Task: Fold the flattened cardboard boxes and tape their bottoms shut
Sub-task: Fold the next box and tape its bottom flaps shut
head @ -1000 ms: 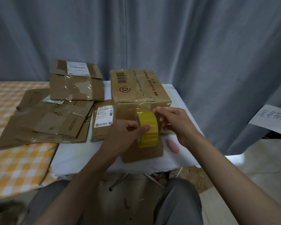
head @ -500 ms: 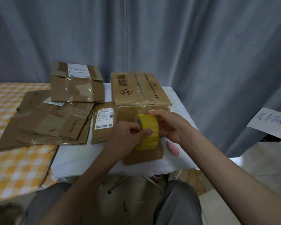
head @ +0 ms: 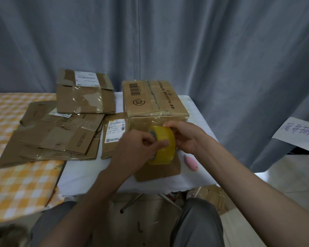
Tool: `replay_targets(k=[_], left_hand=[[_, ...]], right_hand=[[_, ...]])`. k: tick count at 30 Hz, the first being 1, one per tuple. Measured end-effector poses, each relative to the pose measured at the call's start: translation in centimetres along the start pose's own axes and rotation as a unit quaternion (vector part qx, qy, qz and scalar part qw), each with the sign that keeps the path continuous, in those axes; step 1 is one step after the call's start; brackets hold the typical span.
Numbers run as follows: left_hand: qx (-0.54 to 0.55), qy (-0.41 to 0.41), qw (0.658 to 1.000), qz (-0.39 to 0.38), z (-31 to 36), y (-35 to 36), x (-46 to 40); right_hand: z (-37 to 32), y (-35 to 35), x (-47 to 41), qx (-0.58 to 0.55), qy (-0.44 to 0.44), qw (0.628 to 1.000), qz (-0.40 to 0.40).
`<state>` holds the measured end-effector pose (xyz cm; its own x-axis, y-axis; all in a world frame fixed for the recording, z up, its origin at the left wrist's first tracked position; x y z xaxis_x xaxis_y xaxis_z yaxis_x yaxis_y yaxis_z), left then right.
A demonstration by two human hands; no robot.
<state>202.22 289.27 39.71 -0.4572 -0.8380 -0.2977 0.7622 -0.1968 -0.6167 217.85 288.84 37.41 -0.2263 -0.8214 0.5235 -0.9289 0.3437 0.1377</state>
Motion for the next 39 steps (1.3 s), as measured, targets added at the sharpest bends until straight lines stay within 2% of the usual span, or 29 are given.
replay_targets(k=[2,4,6,9,12,20,24,30,33,36,39], left_hand=[[-0.021,0.049,0.996,0.066,0.8,-2.0,-1.3],[-0.079,0.128,0.984,0.096,1.7,-3.1,-3.6],[-0.131,0.186,0.973,0.047,2.2,-2.7,-6.2],[-0.162,0.217,0.960,-0.072,1.9,-0.8,-8.9],[-0.172,0.233,0.952,-0.095,0.7,0.6,-9.5],[-0.196,0.271,0.941,-0.051,-0.9,1.0,-8.3],[-0.228,0.280,0.932,-0.032,-1.2,1.7,-8.0],[-0.270,0.290,0.917,-0.049,-0.9,2.1,-7.8],[-0.181,0.258,0.946,-0.068,0.3,0.7,-8.0],[-0.135,0.268,0.953,-0.035,3.1,-0.5,-6.9],[-0.144,0.243,0.955,-0.093,5.1,0.6,-5.4]], right_hand=[[0.0,0.0,-0.1,-0.006,-0.006,1.000,0.005],[-0.2,-0.1,-0.1,-0.018,-0.013,1.000,0.011],[-0.4,-0.1,0.1,-0.016,-0.025,0.999,0.014],[-0.9,-0.2,0.2,-0.006,-0.042,0.999,0.022],[-1.1,-1.0,0.1,0.017,-0.042,0.998,0.040],[0.1,-0.4,-0.6,0.021,-0.025,0.999,0.023],[0.7,-2.0,0.5,0.009,-0.013,0.999,0.044],[-0.1,-4.5,3.3,0.053,-0.095,0.992,0.059],[-0.4,-5.0,4.8,0.053,-0.148,0.986,0.053],[-0.2,-4.8,5.9,0.070,-0.194,0.977,0.050],[-0.1,-4.3,6.7,0.074,-0.224,0.971,0.041]])
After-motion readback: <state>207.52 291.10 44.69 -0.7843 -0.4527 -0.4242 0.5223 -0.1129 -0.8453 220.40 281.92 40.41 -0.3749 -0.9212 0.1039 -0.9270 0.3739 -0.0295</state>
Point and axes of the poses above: each hand's wrist, its own x-axis away from the middle knuckle, its own y-axis out of the palm, z = x × y, the point moved 7 cm from there along -x, towards the middle knuckle, and after that the axes turned 4 degrees about y, right-handed, at the moved point
